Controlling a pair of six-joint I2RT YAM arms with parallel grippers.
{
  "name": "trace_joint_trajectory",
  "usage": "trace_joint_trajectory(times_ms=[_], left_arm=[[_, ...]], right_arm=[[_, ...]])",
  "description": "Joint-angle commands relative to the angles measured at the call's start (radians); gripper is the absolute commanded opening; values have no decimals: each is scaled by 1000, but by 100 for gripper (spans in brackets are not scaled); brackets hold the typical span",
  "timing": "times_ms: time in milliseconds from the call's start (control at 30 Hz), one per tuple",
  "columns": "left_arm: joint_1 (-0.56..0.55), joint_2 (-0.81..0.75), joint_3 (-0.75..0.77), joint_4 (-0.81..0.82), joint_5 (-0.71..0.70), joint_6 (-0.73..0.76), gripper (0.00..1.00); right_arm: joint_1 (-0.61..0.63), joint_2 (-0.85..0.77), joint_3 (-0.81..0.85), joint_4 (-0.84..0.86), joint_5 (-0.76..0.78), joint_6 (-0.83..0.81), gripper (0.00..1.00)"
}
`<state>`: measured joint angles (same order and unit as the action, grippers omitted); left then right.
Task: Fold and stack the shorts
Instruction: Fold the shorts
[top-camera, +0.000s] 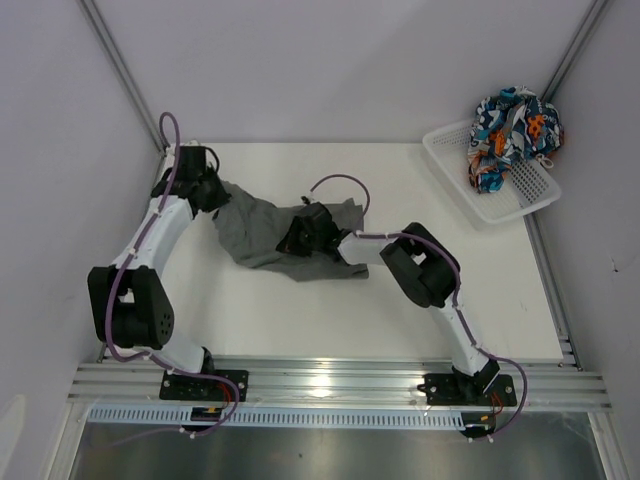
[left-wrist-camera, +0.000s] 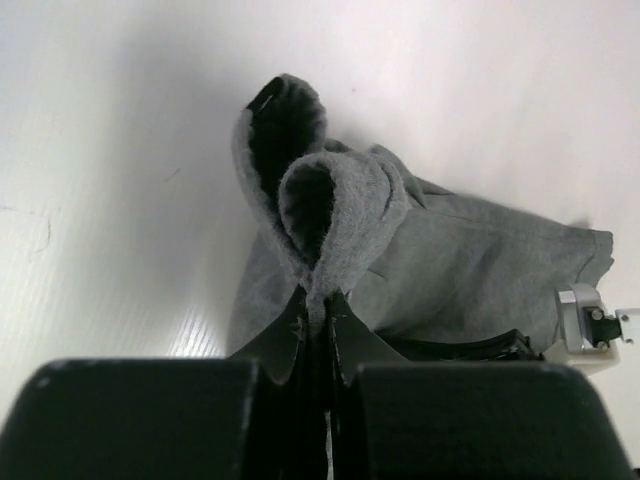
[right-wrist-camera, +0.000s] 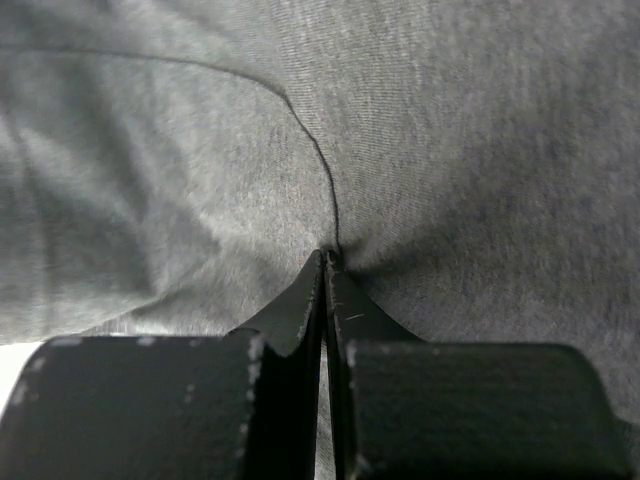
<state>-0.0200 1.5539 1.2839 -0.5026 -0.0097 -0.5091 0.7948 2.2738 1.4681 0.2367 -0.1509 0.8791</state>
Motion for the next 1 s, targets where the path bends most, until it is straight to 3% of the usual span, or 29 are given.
trace_joint_trajectory(times_ms=[0,167,400,767,967], left_arm=[[-64,-41,54,-74,-105,47,4],[-136,-66,35,-126,-183,61,2],[-230,-195,-12,-129,-206,52,2],[-373,-406,-149,-73,-348,67,4],[-414,-403,-237,-10,-366,49,3]], right_arm=[[114,55,34,-96,50,38,0],[196,55,70,-108,65,38,0],[167,62,170,-163,19,41,0],[72,113,149,-82,-252,92,0],[12,167,259,-181,-416,0,0]])
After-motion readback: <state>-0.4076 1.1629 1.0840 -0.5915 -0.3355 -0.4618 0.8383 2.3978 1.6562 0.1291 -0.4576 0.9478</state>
